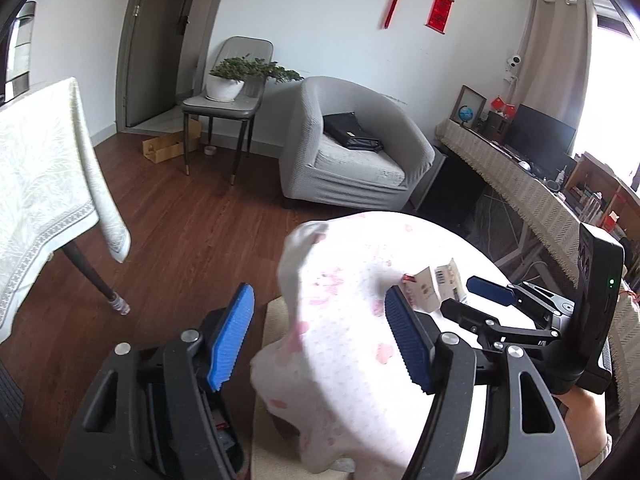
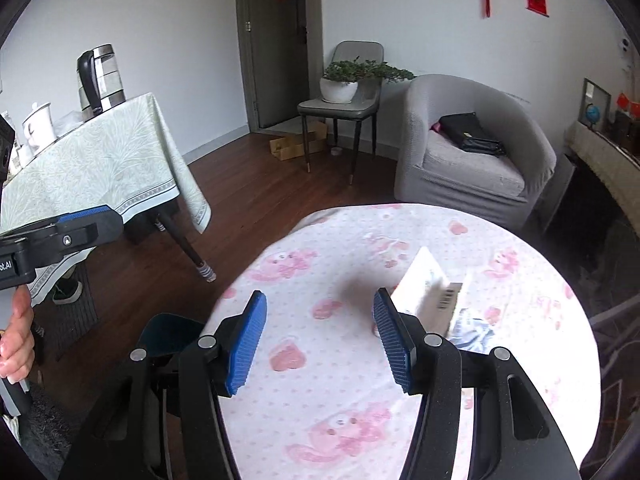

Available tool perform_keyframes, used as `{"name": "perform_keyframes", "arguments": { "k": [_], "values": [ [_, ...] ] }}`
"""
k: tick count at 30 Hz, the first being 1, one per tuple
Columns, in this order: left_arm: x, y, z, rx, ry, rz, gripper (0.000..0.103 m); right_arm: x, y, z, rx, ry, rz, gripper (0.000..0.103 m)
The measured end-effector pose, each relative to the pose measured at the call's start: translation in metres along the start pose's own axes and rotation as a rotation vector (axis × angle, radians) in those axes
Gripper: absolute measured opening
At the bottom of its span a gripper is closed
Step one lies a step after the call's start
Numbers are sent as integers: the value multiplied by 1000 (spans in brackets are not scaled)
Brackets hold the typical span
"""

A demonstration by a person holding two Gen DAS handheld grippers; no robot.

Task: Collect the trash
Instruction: 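Grasp the white paper box with the left tool while the right tool grasps the crumpled paper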

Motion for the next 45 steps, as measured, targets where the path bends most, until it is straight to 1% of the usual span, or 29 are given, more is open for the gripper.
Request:
{"name": "perform_keyframes", "arguments": {
  "k": [5,7,13,16,19,22,25,27,28,30,31,35,37,39,40,42,44,45],
  "values": [
    [-32,-4,-28,-21,-18,33,75,7,-16,-44,-26,-59,9,57],
    [-47,-9,-40,-23,-32,55,75,10,-22,-61,-39,-81,9,63],
    [-94,-18,-64,-11,-70,117,75,5,-41,-102,-62,-116,43,66],
    [-115,-22,-73,0,-85,146,75,-1,-52,-117,-71,-112,63,69],
    [-132,-24,-83,-1,-96,163,75,-8,-58,-128,-81,-94,79,70],
    [-147,-30,-93,-12,-96,181,73,-13,-61,-130,-64,-72,93,70],
    [-163,-33,-97,9,-111,210,70,-18,-64,-130,-31,-40,106,72],
    [-174,-35,-98,31,-131,233,66,-21,-67,-127,-1,-25,120,74],
    [-179,-36,-99,32,-132,241,65,-23,-68,-127,12,-18,126,74],
    [-188,-39,-101,26,-122,254,57,-26,-70,-125,35,-1,138,75],
    [-190,-40,-102,27,-124,259,56,-27,-71,-126,41,9,140,75],
    [-200,-41,-105,58,-172,288,47,-30,-70,-121,76,27,149,80],
    [-203,-41,-108,60,-182,291,43,-33,-69,-116,95,51,151,81],
    [-207,-42,-109,68,-192,302,34,-36,-69,-111,114,63,160,81],
    [-208,-42,-109,73,-199,309,33,-38,-69,-109,120,68,164,81],
    [-210,-44,-111,67,-202,318,24,-42,-69,-109,118,73,169,81],
    [-212,-43,-111,63,-201,316,22,-46,-69,-111,108,76,174,81],
    [-212,-42,-112,62,-208,318,18,-48,-69,-113,101,76,178,81]
  ]
}}
Point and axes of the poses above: each gripper's, at about its wrist camera, not at the fingertips, and x roughly against the way its jaws point, z to its left, y to its top, the point moved 2 cm from there along -x, roughly the way its jaws point, and after that the axes turned 12 degrees about x, right-handed, at the moved point
